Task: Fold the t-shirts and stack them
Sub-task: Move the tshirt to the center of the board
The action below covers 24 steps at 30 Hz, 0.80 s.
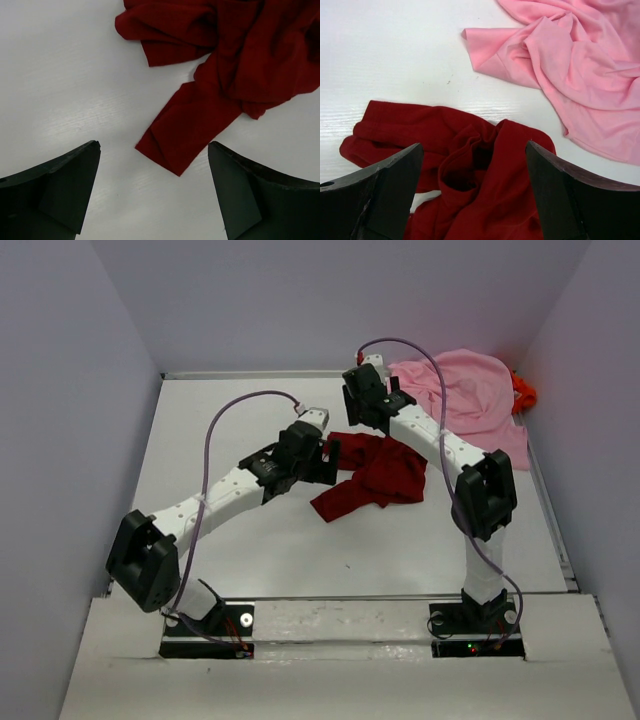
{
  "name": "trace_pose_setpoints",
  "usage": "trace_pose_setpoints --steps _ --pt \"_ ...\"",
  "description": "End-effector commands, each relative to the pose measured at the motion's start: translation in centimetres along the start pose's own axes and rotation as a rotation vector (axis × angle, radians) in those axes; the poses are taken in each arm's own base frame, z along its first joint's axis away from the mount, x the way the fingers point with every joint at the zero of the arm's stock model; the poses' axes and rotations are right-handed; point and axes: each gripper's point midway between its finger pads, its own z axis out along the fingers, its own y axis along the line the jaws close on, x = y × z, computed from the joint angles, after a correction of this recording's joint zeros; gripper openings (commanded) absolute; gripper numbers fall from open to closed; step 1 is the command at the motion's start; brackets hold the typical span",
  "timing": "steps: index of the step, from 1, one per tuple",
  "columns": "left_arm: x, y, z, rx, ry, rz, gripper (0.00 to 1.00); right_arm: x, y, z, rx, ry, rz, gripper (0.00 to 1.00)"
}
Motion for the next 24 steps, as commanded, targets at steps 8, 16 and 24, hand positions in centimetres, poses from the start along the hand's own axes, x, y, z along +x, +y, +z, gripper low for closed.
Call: trace_pose_setpoints --steps 8,16,24 --pt "6.8 0.1 -1.9 0.036 0.124 -0.126 0.99 -3.2 -1.0 -0.4 -0.015 -0.067 0.062 0.87" --pt "12.3 -1.1 -0.2 -0.026 0.234 -0.085 0.99 -3.9 -1.1 -1.1 -0.031 -0.082 0.08 0.87" --pt "15.3 -1.4 1.9 -0.088 0.296 -0.025 0.99 -3.3 -1.3 -1.3 -0.031 -0.082 0.078 0.87"
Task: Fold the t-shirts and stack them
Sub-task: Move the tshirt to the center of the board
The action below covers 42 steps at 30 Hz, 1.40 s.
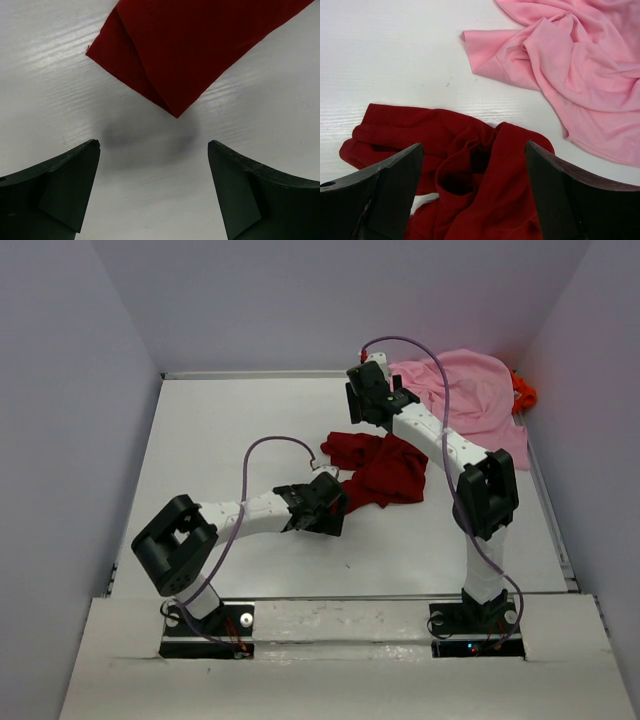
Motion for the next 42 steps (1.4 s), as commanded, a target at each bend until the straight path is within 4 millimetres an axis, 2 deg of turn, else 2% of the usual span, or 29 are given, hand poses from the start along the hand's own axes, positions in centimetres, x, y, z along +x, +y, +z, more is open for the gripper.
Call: trace_pose_setpoints --steps 1,7,14,17,19,23,26,32,35,41,42 --pt "-0.5 0.0 0.7 -0.033 -0.033 -0.014 0.99 -2.8 -0.7 -1.7 -0.027 -0.082 0.059 0.87" --pt "-1.7 0.0 0.9 -0.058 -0.07 -0.016 0.99 -2.3 -0.7 -1.5 -0.027 -0.077 0.053 0.86" --pt "-2.7 -0.4 2.6 -0.094 -0.066 0.016 0.99 -2.5 -0.8 -1.9 -0.037 -0.087 0.055 0.86" --pt "-3.3 -1.2 3.1 -0.08 -0.065 0.022 0.99 -2.6 -1.0 -2.1 -0.035 -0.092 0.051 0.86" --pt "-3.0 -1.0 3.6 -0.098 -0.05 0.027 0.99 -2.6 -1.1 -2.4 -0.038 -0.095 0.052 0.86" --pt "-3.7 -1.2 4.0 -0.121 -0.049 0.033 0.99 -2.8 -1.0 -2.8 -0.061 -0.107 0.06 0.86" --pt "-5.2 -1.0 3.7 -0.16 -0.081 0.039 0.99 -2.8 -0.9 -2.8 -0.064 -0.108 0.056 0.86" --pt "-6.9 -0.5 2.3 -0.187 -0.12 0.048 0.99 -2.7 -0.9 -2.8 -0.067 -0.109 0.053 0.86" --pt "-7.0 0.0 1.8 -0.195 -0.137 0.049 0.99 -2.7 -1.0 -2.7 -0.063 -0.11 0.052 0.86" --pt "-6.1 2.1 3.4 -0.249 -0.104 0.051 0.99 -2.6 -1.1 -2.4 -0.067 -0.103 0.056 0.86" --pt "-5.4 2.3 3.8 -0.253 -0.089 0.058 0.99 -2.6 -1.2 -2.4 -0.062 -0.104 0.056 0.86"
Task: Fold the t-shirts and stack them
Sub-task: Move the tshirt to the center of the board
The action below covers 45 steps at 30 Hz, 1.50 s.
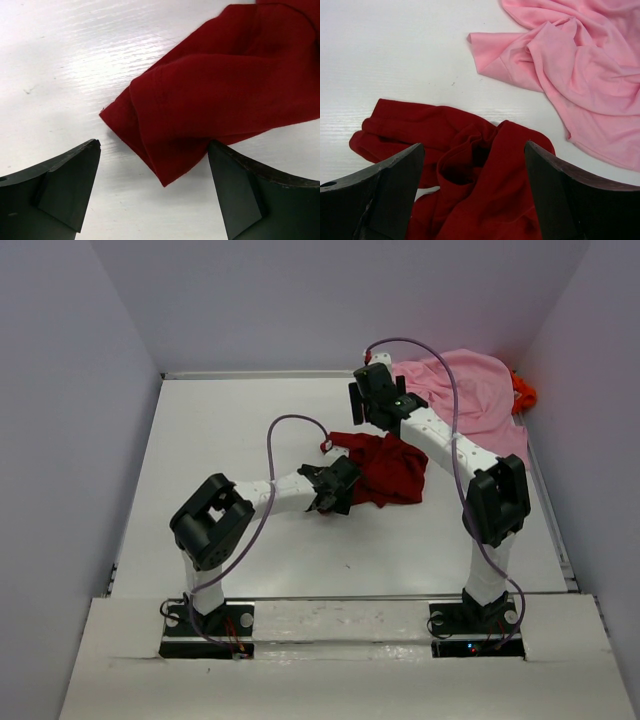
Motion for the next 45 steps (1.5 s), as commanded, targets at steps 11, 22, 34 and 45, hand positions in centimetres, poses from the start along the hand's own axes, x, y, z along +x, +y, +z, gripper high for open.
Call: trace_pose_setpoints --steps 11,22,34,45 --pt "2.0 1.7 1.8 -0.012 0.046 0.03 0.3 -3.0 -1.3 -2.2 -0.011 -0.093 0.048 0.86" --pt "-3.2 2.2 -4.7 -0.009 -0.106 0.003 0.0 -1.8 -1.6 -2.6 -0.019 -0.085 0.056 0.85" --pt "-22.2 9.6 -32.4 -0.012 -0.626 -0.113 0.0 1.1 -0.8 -2.5 -0.067 -0.028 0.084 0.83" --pt "-25.4 14.5 -43.3 -0.034 -0.869 -0.276 0.0 1.6 -0.3 -3.4 -0.128 -0.018 0.096 0.82"
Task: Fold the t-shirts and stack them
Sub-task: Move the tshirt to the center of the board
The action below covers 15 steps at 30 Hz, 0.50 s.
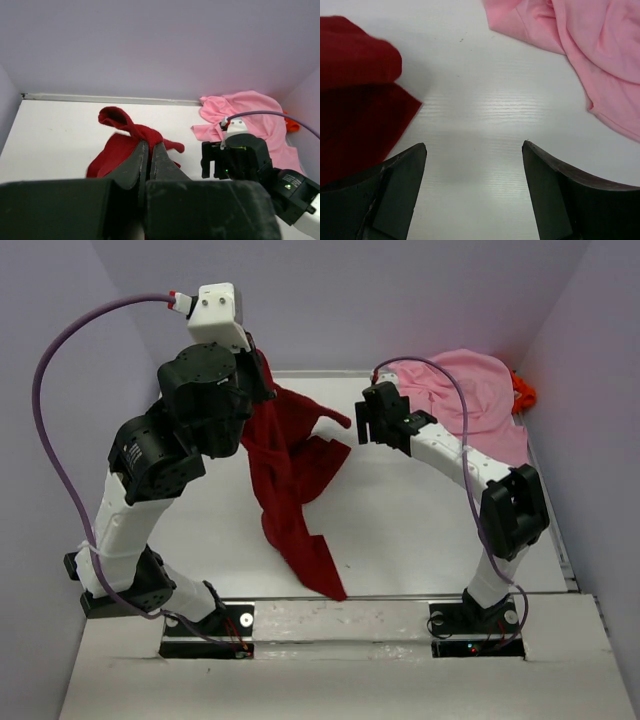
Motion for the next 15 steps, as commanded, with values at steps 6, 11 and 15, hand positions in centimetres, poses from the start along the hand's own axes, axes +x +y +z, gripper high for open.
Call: trace_pose_setpoints --steps 6,11,15 --pt "3.8 3.8 -0.3 -0.187 0.065 0.174 0.0 -2.3 1.8 -1.9 -0.161 -0.109 0.069 0.82" --pt "6.1 3.0 -0.1 -0.136 0.123 0.179 0.0 -1.9 4.6 -0.1 -0.232 -0.072 0.078 0.82" --pt "6.9 3.2 -0.1 -0.14 0.132 0.198 0.0 -2.0 8.8 0.5 -0.343 -0.059 0.052 0.81"
